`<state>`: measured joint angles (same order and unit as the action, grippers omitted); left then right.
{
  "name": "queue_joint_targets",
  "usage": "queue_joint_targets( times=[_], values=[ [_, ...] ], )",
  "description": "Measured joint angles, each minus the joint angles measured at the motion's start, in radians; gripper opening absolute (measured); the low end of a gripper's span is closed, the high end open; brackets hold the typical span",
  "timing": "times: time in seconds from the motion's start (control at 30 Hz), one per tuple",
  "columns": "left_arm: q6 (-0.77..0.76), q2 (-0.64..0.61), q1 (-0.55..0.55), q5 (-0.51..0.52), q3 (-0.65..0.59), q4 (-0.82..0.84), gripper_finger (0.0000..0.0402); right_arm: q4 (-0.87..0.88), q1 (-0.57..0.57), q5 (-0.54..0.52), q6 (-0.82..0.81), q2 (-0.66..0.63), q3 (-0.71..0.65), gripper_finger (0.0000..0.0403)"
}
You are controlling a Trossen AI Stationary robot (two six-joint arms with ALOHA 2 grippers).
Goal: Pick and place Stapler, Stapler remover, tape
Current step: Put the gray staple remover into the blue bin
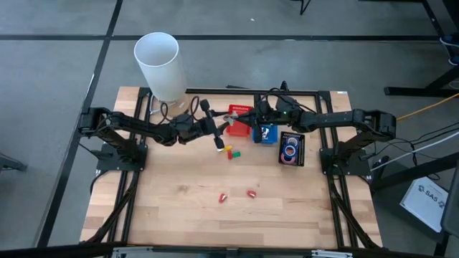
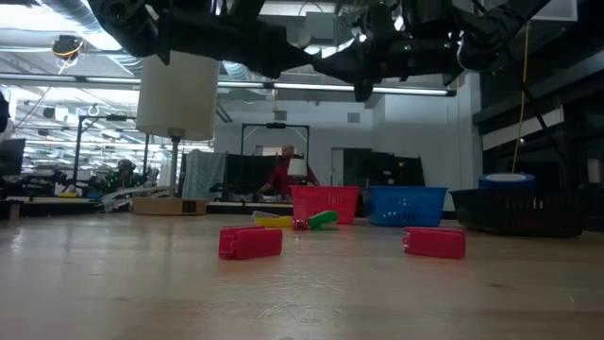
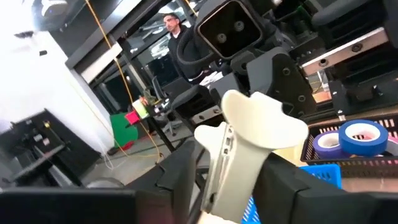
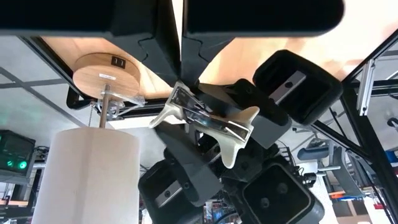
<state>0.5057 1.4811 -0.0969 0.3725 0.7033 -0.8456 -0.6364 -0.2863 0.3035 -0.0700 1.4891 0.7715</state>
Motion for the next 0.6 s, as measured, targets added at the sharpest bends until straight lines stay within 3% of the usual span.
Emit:
queue_joint_targets(
  times=[0.2, 0.3, 0.4, 0.6],
  values=[
    [-0.147, -0.001, -0.025, -0.016, 0.000, 0.062, 0.0185, 0.024, -0.015, 0.004, -0.001, 0.000, 0.000, 0.0000],
    [-0.232, 0.003, -0.040, -0.096, -0.002, 0.104, 0.0200, 0.015, -0.024, 0.008, -0.002, -0.004, 0.002, 0.0000],
    [-0.287, -0.022, -0.058, -0.178, -0.001, 0.124, 0.0207, 0.027, -0.031, 0.019, -0.009, -0.003, 0.002, 0.0000],
    [-0.295, -0.097, -0.069, -0.185, -0.001, 0.243, 0.0205, 0.034, -0.036, 0.038, -0.026, -0.003, 0.002, 0.0000]
  ],
)
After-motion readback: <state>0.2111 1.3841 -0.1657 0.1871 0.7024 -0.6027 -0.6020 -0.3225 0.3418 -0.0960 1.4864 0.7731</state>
